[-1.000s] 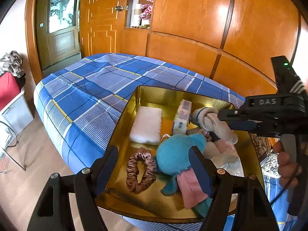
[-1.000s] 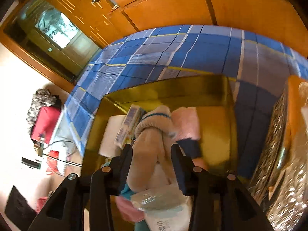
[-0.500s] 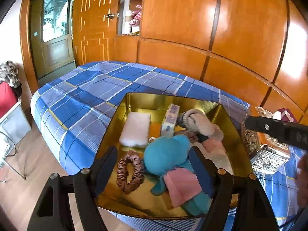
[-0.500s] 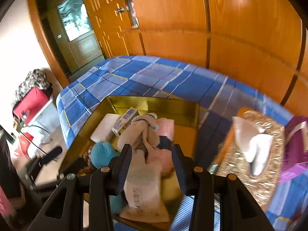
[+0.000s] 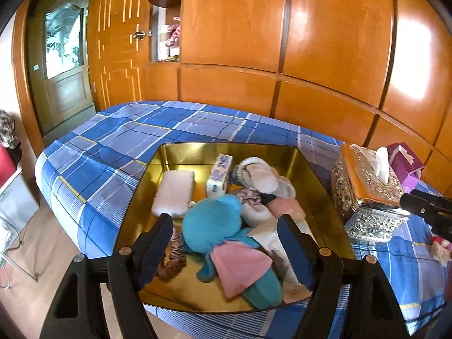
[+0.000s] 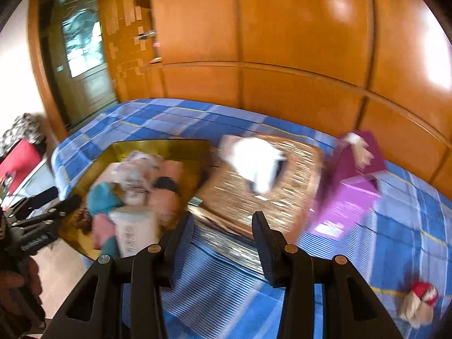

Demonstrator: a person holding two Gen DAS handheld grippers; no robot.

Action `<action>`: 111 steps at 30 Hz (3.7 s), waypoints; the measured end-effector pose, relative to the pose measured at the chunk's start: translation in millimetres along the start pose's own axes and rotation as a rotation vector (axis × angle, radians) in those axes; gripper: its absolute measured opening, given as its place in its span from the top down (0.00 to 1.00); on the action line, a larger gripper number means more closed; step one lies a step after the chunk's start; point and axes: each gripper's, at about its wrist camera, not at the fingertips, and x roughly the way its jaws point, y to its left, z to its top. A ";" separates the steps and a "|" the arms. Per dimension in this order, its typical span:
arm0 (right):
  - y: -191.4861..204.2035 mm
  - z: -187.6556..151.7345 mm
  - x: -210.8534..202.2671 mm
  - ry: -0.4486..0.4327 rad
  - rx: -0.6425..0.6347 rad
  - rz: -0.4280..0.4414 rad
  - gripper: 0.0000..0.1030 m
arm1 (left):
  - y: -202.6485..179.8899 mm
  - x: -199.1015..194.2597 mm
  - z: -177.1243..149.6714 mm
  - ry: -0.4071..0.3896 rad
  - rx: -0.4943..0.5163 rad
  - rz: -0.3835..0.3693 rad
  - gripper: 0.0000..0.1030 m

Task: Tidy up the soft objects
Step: 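Move both tools toward the red Santa sock and cream mesh scrubber, then grasp the red Santa sock with the left gripper while the right gripper grasps the cream mesh scrubber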

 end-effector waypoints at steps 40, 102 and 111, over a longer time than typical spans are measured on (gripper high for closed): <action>-340.6 -129.5 -130.3 0.048 1.001 -0.373 0.50 | -125.0 -19.4 -34.8 0.062 0.361 -0.290 0.25; -384.8 -143.8 -128.8 -0.417 1.174 -0.211 0.34 | -482.4 63.4 -30.9 0.307 0.832 -0.752 0.31; -386.6 -144.5 -123.8 -0.412 1.182 -0.140 0.34 | -562.4 93.6 -61.2 0.401 0.933 -0.794 0.32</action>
